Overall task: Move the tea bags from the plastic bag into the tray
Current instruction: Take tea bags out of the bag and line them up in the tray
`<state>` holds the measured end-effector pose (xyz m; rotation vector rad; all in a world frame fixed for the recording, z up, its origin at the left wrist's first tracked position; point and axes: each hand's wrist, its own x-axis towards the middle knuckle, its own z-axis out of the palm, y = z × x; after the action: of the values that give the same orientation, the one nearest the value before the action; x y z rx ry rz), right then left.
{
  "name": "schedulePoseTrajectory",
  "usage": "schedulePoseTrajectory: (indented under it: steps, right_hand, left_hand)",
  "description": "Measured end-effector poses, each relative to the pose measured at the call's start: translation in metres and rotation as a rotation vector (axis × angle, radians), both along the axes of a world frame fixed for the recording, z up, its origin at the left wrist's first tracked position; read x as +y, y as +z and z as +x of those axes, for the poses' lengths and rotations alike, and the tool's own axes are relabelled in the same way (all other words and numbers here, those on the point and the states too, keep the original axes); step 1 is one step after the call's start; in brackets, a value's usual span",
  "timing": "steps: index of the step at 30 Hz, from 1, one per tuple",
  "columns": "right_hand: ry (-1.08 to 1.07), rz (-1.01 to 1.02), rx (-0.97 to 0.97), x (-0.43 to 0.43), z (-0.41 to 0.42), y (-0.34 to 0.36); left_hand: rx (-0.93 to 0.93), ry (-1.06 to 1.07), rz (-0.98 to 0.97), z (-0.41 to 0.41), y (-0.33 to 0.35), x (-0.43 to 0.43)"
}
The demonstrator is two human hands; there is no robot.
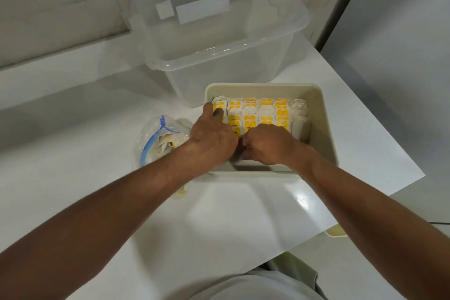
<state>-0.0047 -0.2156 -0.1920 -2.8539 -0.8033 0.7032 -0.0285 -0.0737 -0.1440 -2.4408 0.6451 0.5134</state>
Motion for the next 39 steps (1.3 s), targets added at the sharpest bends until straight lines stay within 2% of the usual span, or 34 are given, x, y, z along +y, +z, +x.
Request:
schedulePoseTrajectory:
  steps: [15, 18, 26, 29, 34, 39]
  right_hand:
    - [-0.055, 0.038, 0.007, 0.003, -0.001, 0.003]
    - [-0.090, 0.085, 0.015, 0.001, -0.003, 0.003]
    - [-0.161, 0.229, -0.105, 0.004, -0.006, 0.015]
    - [-0.204, 0.306, -0.084, 0.003, -0.008, 0.020]
    - [-0.238, 0.535, -0.043, 0.000, -0.016, 0.034]
    - [-0.236, 0.601, -0.006, 0.015, -0.030, 0.051]
  left_hand:
    - [-0.011, 0.058, -0.057, 0.001, -0.003, 0.004]
    - [-0.068, 0.091, -0.177, 0.002, -0.002, 0.011]
    - [-0.190, 0.243, -0.661, -0.008, 0.004, 0.035]
    - [-0.240, 0.248, -0.728, -0.018, 0.007, 0.047]
    - [-0.240, 0.371, -0.946, -0.034, 0.011, 0.083]
    - [-0.156, 0.529, -1.062, -0.048, 0.003, 0.122]
